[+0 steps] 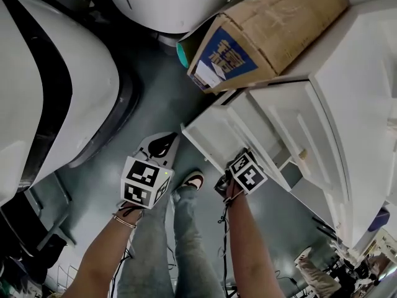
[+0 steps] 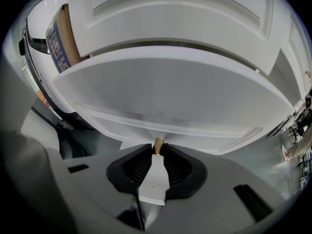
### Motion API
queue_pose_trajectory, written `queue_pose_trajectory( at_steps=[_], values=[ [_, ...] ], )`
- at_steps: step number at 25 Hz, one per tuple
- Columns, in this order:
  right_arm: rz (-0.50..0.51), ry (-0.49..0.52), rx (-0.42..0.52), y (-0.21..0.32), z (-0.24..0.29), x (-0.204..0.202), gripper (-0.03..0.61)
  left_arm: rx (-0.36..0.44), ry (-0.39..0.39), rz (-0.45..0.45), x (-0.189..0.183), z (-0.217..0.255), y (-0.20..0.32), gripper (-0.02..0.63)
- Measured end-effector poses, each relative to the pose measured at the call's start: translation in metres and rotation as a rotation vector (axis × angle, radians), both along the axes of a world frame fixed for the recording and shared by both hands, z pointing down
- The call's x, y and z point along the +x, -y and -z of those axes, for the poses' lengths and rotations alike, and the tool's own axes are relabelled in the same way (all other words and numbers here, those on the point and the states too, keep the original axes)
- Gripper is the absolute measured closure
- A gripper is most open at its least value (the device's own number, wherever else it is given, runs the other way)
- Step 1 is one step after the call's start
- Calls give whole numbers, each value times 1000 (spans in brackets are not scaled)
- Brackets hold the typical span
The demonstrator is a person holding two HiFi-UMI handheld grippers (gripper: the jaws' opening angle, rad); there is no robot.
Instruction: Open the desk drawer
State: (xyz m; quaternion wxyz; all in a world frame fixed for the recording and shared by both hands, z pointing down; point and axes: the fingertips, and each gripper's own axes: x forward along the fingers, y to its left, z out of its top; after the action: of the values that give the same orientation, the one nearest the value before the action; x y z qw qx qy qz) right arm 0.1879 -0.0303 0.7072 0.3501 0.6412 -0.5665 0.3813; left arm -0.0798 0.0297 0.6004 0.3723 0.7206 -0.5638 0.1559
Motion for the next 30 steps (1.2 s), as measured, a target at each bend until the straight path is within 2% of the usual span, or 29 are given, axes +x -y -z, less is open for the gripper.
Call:
queue_pose_trajectory(
  at_steps=[30],
  values=[
    [3,-9,-47,-70,-2,-20,495,-8,-5,95,-22,-8,-27,595]
  ],
)
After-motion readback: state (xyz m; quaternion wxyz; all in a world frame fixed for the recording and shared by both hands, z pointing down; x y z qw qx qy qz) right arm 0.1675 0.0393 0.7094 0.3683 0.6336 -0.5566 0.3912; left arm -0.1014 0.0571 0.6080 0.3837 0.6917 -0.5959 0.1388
